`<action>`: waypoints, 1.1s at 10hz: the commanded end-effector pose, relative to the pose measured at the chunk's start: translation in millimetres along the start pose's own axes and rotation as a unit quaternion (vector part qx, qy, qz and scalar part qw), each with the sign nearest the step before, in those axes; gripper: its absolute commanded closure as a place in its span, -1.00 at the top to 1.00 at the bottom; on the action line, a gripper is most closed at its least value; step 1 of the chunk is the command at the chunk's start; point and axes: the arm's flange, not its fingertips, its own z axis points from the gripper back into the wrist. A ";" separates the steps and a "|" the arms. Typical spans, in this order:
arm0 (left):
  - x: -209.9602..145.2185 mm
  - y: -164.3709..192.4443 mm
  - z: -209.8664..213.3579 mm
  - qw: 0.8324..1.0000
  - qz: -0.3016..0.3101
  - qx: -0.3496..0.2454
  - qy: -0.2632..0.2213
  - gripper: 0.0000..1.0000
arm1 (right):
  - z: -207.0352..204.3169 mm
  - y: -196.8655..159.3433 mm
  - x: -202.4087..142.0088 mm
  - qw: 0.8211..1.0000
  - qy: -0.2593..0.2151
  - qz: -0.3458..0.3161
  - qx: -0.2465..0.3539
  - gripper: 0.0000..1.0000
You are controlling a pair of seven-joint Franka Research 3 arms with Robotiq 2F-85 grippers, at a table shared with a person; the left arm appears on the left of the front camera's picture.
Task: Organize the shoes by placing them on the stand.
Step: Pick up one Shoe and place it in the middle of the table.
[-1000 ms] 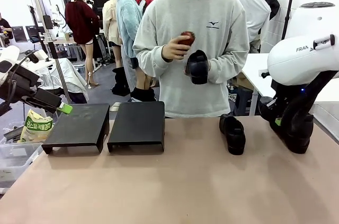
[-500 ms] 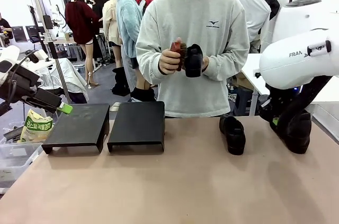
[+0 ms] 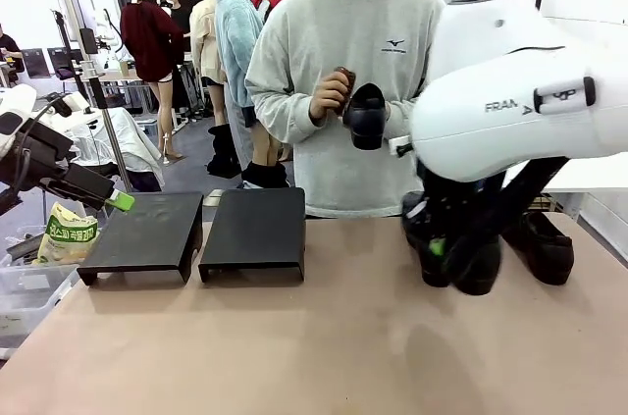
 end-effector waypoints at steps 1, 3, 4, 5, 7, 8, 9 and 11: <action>-0.2 1.0 -0.6 1.000 0.001 -0.005 -0.004 1.00 | -5.5 25.5 16.5 0.998 0.020 0.007 0.064 -1.00; -0.2 1.0 -0.6 1.000 0.001 -0.005 -0.004 1.00 | -19.4 66.9 22.9 0.997 0.045 -0.005 0.058 -1.00; -0.2 1.0 -0.6 1.000 0.001 -0.005 -0.004 1.00 | -32.8 76.8 25.0 0.997 0.052 -0.035 0.052 -1.00; -0.2 1.0 -0.6 1.000 0.001 -0.005 -0.004 1.00 | -47.3 81.9 25.1 0.995 0.063 -0.070 0.035 -1.00; -0.2 1.0 -0.6 1.000 0.001 -0.005 -0.004 1.00 | -70.4 99.5 26.2 0.992 0.066 -0.108 0.028 -1.00; -0.2 1.0 -0.6 1.000 0.001 -0.005 -0.004 1.00 | -79.1 105.8 30.1 0.991 0.076 -0.104 0.033 -1.00; -0.2 1.0 -0.6 1.000 0.001 -0.005 -0.004 1.00 | -80.8 103.9 33.5 0.990 0.086 -0.111 0.027 -1.00; -0.2 1.0 -0.6 1.000 0.001 -0.005 -0.004 1.00 | -109.9 101.1 47.5 0.987 0.102 -0.123 0.007 -1.00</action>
